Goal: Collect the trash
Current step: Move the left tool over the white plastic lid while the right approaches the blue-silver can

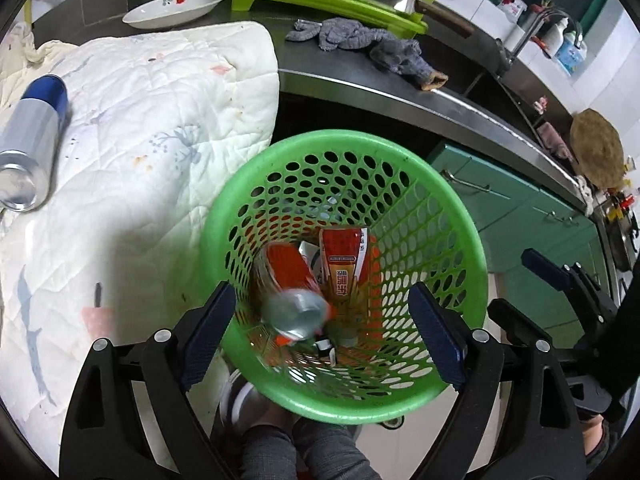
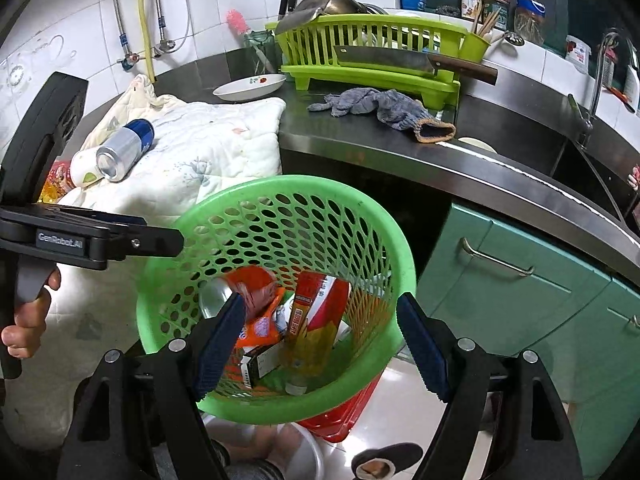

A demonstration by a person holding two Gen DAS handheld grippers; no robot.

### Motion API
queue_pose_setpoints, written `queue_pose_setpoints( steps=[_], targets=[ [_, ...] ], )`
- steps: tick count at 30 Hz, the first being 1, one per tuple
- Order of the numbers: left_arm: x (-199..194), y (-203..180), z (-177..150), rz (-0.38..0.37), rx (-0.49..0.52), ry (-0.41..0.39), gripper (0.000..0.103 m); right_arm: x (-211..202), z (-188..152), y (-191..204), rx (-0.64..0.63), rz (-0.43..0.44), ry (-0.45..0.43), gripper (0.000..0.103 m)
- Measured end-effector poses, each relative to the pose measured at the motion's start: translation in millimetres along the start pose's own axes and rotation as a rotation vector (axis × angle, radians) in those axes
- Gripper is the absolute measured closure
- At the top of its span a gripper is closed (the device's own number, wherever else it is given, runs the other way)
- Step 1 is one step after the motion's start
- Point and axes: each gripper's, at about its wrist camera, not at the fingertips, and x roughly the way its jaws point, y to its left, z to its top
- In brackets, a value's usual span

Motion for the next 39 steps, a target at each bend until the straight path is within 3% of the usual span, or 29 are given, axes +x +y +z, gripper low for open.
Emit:
queue_pose_setpoints(
  steps=[13,27,39],
  targets=[
    [-69,53,-22,0.104,-0.06,-0.105,0.016,5,20,36,-0.024,0.054,0.001,0.028],
    [-139,170,-52,0.285,-0.253,-0.206,0.018,23,56,109,-0.131,0.139,-0.006,0.028],
    [-143,254,-67,0.328,-0.432,-0.205,0.047,36,83,158,-0.192,0.196,-0.018,0.028]
  ],
)
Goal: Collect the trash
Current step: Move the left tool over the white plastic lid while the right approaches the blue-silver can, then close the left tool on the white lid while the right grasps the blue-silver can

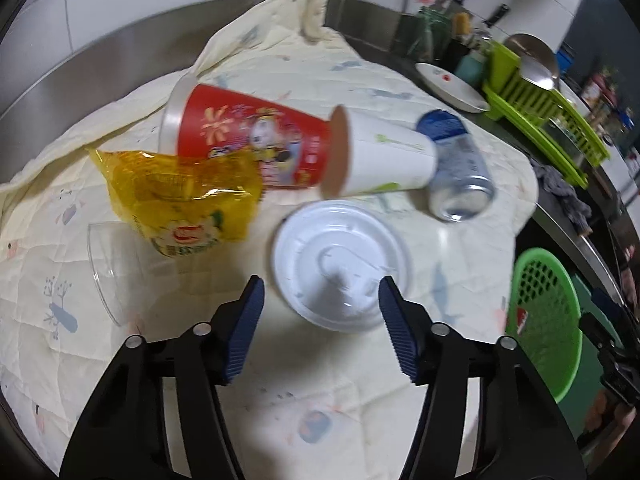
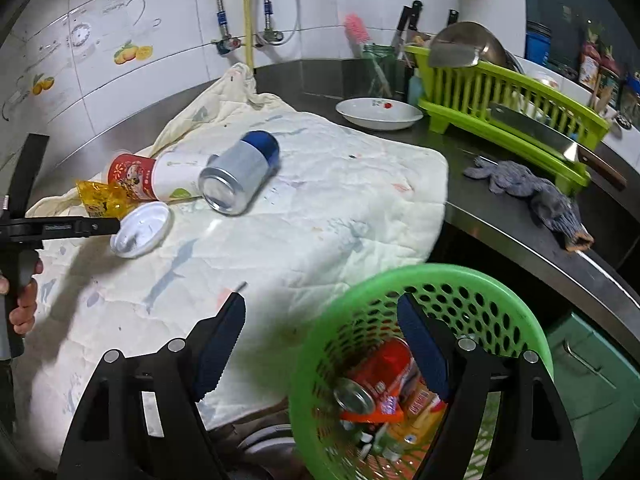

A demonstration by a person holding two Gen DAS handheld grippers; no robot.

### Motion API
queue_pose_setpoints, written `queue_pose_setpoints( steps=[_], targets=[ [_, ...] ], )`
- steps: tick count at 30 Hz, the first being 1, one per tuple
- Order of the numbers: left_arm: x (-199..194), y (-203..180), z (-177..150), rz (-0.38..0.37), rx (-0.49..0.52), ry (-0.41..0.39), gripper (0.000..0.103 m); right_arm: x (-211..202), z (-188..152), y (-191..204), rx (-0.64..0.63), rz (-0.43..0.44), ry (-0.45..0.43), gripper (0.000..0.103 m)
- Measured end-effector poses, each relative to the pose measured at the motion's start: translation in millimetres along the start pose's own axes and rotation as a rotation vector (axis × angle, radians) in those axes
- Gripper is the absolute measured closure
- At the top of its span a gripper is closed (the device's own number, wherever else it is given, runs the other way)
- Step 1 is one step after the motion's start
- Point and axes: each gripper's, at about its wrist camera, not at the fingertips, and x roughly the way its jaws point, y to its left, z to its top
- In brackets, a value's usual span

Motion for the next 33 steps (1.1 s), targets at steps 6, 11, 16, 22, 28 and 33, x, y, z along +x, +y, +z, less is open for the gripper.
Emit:
queue_pose_setpoints(
  steps=[6,11,16,22,28,33],
  targets=[
    [18,8,7,0.007,-0.028,0.027,0.057,13,16,13,-0.017,0.021,-0.003,0.028],
    [26,13,9,0.004,-0.062,0.034,0.058,27,32,22,-0.03,0.041,-0.001,0.028],
    [31,19,9,-0.01,-0.081,0.042,0.068,43,47,31,-0.031,0.071,0.002,0.028],
    [36,25,9,-0.035,-0.104,0.051,0.084,61,71,39,0.018,0.129,0.008,0.028],
    [34,25,6,-0.053,-0.096,0.048,0.096,86,103,47,0.078,0.18,0.03,0.032],
    [26,27,4,-0.07,-0.101,0.038,0.097,109,127,49,0.155,0.219,0.054,0.033]
  ],
)
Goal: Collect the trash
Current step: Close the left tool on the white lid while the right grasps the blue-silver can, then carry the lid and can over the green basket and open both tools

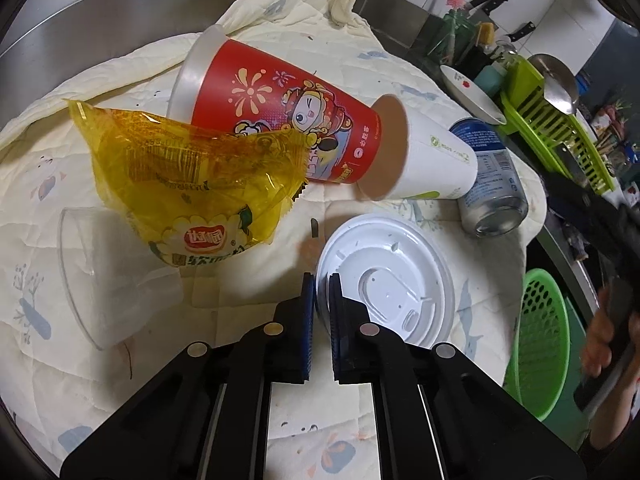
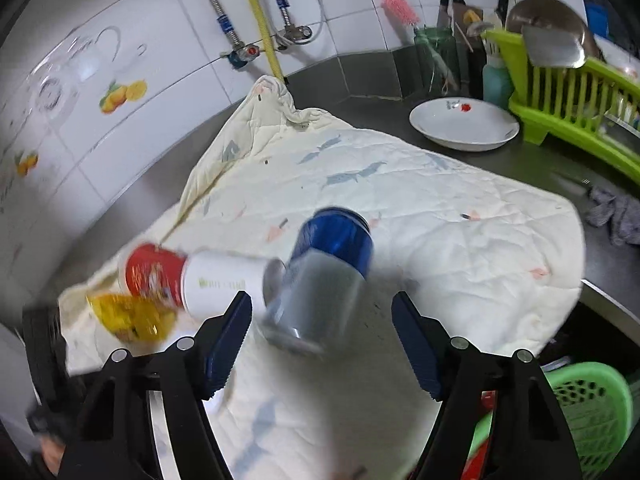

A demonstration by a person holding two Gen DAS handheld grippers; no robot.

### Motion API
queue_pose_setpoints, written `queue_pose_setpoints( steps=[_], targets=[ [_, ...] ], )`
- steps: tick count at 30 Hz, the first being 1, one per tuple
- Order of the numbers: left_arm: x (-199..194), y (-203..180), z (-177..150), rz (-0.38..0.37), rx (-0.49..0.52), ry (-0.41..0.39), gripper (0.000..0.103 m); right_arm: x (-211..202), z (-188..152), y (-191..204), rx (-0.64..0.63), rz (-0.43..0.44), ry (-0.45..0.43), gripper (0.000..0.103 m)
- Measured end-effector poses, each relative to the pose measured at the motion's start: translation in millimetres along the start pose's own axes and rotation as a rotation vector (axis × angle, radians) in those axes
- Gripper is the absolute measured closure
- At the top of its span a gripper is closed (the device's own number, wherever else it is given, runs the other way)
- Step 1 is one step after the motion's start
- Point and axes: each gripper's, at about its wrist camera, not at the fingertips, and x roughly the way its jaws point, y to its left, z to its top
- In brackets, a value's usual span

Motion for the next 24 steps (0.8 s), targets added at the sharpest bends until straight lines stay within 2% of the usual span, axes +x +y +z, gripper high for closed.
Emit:
queue_pose_setpoints(
  steps=[5,15,24],
  targets=[
    [-7,0,-4,-0.02,0.009,-0.001,0.097,28,18,0,0.037,-0.029,0.04,0.037],
    [-11,-9,-12,-0.062,0.041,0.014,0.098,68,20,-12,0.127,-0.016,0.115,0.045],
    [-17,-16,-15,-0.083,0.068,0.012,0.098,53,13,-8,0.095,-0.015,0.09,0.047]
  ],
)
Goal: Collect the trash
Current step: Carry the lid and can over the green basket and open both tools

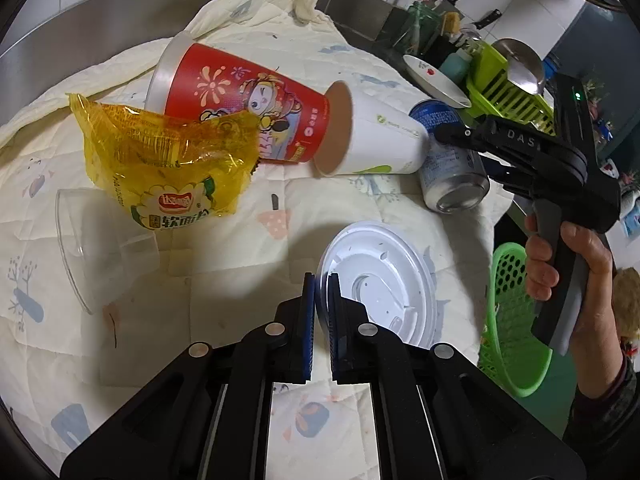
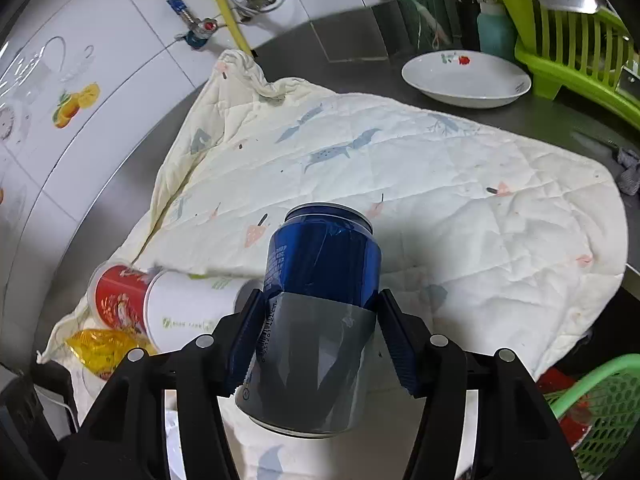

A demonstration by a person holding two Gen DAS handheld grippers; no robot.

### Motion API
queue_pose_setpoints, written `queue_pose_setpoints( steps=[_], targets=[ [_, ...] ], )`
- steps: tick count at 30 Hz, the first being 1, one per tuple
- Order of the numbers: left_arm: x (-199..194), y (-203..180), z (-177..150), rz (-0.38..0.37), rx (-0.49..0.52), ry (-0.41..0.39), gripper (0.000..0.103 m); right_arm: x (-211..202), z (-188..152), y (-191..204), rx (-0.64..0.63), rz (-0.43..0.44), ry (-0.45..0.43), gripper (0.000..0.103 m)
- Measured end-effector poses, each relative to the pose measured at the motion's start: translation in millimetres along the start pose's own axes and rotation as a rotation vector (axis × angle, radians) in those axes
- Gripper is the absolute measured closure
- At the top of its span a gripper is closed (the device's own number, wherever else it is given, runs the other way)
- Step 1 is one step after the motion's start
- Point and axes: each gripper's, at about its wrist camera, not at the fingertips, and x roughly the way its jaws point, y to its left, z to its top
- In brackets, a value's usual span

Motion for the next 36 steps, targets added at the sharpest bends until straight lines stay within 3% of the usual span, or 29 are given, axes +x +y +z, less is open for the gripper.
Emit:
queue_pose_setpoints(
  steps=[9,15,26,36],
  targets=[
    [-5,-12,-6,-0.029,0.019,-0.001,0.099,-47,-25,-9,-0.013,0.009,-0.056,0.048],
    [-15,-24,-10,-0.064,0.037,-0.014,0.099,-91,-53,-24,-0.054,-0.036,-0.1,0.048],
    [-18,-79,-21,-0.151,0.107,0.0,0.099,-158,-122,-102,-0.04,-0.246,-0.125,0.048],
    [-10,-147,-31,-0.222,0.185,0.025,0.099,-166,-171,-180,0.064,-0.382,-0.08,0.047]
  ],
)
